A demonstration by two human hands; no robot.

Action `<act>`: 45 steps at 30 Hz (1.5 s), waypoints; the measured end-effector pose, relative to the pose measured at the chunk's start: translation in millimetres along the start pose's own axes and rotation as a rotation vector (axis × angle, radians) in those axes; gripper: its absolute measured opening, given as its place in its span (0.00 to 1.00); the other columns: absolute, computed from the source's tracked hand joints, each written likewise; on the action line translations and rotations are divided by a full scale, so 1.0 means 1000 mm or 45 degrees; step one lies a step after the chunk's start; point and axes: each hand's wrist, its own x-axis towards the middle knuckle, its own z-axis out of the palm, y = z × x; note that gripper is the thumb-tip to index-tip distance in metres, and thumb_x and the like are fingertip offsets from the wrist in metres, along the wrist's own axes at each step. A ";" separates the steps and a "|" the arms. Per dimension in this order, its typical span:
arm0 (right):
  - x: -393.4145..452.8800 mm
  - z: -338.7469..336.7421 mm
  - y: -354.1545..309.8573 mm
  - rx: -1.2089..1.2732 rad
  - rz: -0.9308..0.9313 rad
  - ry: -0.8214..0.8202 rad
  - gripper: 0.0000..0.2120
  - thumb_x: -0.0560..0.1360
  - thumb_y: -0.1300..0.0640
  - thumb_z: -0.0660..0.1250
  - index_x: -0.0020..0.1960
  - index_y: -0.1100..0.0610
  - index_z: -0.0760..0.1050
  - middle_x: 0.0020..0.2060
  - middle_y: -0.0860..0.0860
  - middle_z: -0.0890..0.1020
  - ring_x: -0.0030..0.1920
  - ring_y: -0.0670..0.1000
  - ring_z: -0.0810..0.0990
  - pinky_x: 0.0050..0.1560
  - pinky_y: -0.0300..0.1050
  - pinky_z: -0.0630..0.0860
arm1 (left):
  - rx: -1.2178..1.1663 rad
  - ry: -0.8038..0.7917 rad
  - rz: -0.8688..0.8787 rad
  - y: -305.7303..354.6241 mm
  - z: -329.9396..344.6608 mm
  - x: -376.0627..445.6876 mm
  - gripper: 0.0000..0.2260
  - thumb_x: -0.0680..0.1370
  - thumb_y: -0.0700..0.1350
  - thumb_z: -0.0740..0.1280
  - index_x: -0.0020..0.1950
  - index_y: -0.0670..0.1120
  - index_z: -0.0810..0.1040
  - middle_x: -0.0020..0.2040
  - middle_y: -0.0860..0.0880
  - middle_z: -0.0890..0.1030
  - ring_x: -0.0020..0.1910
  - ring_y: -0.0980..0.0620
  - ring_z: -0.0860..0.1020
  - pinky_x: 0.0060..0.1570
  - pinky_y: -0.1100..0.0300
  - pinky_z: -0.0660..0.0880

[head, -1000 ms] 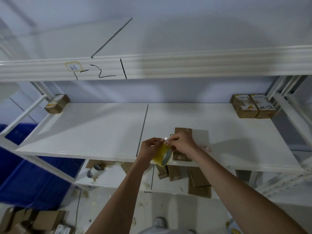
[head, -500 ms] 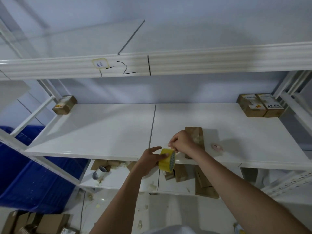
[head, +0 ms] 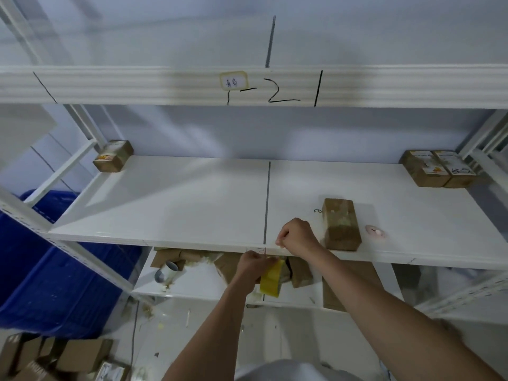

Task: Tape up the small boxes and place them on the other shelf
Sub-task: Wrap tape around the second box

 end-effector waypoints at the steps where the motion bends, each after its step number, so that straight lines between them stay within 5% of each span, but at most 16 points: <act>1: 0.001 0.002 0.000 -0.002 0.011 0.013 0.03 0.73 0.66 0.74 0.43 0.62 0.86 0.40 0.54 0.86 0.43 0.49 0.84 0.51 0.42 0.82 | -0.009 0.003 -0.026 -0.001 0.000 0.002 0.21 0.68 0.53 0.80 0.52 0.44 0.76 0.48 0.44 0.82 0.44 0.49 0.82 0.47 0.52 0.82; 9: 0.013 0.015 0.000 -0.121 0.063 0.040 0.05 0.75 0.67 0.71 0.43 0.61 0.85 0.45 0.54 0.86 0.49 0.52 0.84 0.48 0.39 0.75 | -0.075 0.073 -0.085 -0.001 0.014 0.007 0.22 0.69 0.55 0.80 0.54 0.43 0.78 0.48 0.44 0.83 0.47 0.46 0.83 0.50 0.49 0.83; 15: 0.026 0.019 0.003 -0.163 0.129 0.045 0.05 0.74 0.66 0.73 0.41 0.59 0.85 0.45 0.54 0.86 0.50 0.55 0.83 0.56 0.46 0.80 | -0.027 0.097 -0.123 0.001 0.021 0.015 0.18 0.70 0.55 0.79 0.48 0.45 0.80 0.47 0.45 0.84 0.47 0.46 0.83 0.53 0.50 0.82; 26: 0.048 0.031 0.010 -0.143 0.044 0.028 0.09 0.75 0.70 0.67 0.42 0.62 0.84 0.44 0.56 0.85 0.47 0.54 0.83 0.47 0.39 0.76 | -0.001 0.161 -0.221 0.008 0.023 0.034 0.18 0.72 0.58 0.76 0.40 0.45 0.75 0.40 0.47 0.80 0.42 0.47 0.81 0.50 0.53 0.81; 40: 0.064 0.037 0.024 -0.087 0.040 0.046 0.02 0.74 0.67 0.73 0.45 0.64 0.84 0.45 0.57 0.85 0.47 0.53 0.84 0.48 0.39 0.78 | -0.033 0.132 -0.214 0.005 0.026 0.045 0.16 0.71 0.55 0.78 0.42 0.48 0.74 0.43 0.47 0.81 0.48 0.46 0.83 0.52 0.53 0.81; 45: 0.062 0.035 0.023 -0.093 0.091 0.091 0.14 0.72 0.65 0.76 0.52 0.60 0.73 0.49 0.57 0.79 0.45 0.54 0.78 0.40 0.41 0.71 | -0.037 0.080 -0.228 0.008 0.021 0.042 0.15 0.72 0.54 0.77 0.45 0.45 0.76 0.43 0.46 0.82 0.45 0.47 0.83 0.50 0.55 0.82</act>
